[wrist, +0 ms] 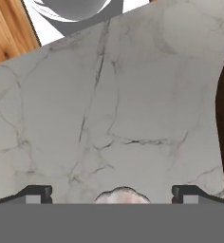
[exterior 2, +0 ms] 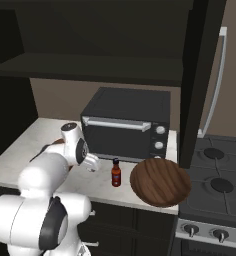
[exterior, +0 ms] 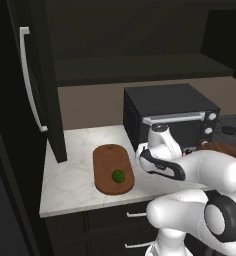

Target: Open the cabinet. Place the bowl and condiment on the counter. Then place the lime and garlic on the cutting board.

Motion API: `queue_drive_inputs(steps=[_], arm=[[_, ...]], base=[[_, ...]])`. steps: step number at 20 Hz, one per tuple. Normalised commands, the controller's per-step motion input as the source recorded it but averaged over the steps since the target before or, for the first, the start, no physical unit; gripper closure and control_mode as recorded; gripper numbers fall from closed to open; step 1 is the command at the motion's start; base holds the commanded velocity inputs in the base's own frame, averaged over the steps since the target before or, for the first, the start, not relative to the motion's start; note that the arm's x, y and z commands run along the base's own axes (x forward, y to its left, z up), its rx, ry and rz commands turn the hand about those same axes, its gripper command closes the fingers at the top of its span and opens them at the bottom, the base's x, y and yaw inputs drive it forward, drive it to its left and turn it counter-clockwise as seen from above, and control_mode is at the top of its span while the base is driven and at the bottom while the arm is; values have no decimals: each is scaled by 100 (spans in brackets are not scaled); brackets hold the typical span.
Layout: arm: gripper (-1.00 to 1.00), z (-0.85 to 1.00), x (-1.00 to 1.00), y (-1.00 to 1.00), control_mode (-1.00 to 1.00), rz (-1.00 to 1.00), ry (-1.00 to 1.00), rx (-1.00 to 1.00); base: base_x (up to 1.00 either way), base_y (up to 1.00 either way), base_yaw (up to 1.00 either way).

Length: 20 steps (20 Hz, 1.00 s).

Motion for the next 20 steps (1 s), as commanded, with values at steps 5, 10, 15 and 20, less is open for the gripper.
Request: queue_drive_inputs(steps=[5, 10, 15, 20], arm=[[-100, -20, 8, 0, -100, 0, 0, 0], [-100, -15, 12, -4, -100, 0, 0, 0], [-100, -3, 18, -10, -100, 0, -1, 0], [-100, -3, 15, -5, -100, 0, -1, 0]], base=[[0, 0, 0], [0, 0, 0], [0, 0, 0], [0, 0, 0]])
